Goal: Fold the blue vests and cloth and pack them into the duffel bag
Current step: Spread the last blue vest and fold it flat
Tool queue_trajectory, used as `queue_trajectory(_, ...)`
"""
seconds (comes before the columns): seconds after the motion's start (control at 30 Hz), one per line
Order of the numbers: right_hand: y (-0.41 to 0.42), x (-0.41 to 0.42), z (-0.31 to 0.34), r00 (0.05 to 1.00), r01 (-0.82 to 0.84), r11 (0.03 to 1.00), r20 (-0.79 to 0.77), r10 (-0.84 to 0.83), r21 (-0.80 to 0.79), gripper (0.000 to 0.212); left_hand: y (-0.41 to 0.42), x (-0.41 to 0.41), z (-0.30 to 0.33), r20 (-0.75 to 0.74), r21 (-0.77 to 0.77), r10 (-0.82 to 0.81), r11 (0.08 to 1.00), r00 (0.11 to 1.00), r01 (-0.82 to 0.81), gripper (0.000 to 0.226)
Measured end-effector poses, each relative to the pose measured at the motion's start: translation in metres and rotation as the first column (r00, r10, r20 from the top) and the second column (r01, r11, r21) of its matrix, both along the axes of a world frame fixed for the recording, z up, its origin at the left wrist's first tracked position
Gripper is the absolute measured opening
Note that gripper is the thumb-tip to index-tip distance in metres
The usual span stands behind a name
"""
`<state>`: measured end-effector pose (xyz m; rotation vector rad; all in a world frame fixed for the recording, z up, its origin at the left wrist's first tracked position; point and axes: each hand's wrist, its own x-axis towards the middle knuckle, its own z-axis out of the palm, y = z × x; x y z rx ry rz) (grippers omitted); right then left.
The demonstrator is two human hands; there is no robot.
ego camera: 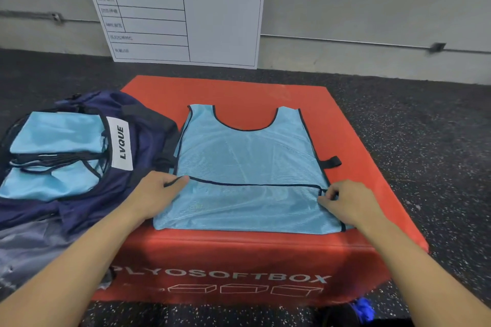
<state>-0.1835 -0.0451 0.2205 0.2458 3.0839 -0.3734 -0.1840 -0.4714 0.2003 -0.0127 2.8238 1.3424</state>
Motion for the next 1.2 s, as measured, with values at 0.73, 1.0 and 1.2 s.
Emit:
queue_trajectory(0.73, 0.033, -0.007, 0.001, 0.998, 0.033, 0.970, 0.052, -0.021, -0.242, 0.014, -0.007, 0.000, 0.000, -0.132, 0.078, 0.122, 0.991, 0.984, -0.113, 0.017)
queue_trajectory(1.0, 0.031, -0.009, -0.004, 0.993, -0.068, 0.938, 0.068, 0.097, -0.340, 0.034, -0.005, 0.004, 0.011, -0.034, 0.148, 0.061, 0.987, 0.998, -0.055, 0.008)
queue_trajectory(1.2, 0.047, -0.008, -0.005, 0.998, -0.035, 0.881, 0.025, 0.053, -0.472, 0.041, -0.009, 0.004, 0.008, -0.054, 0.160, 0.040, 0.987, 0.998, -0.031, 0.016)
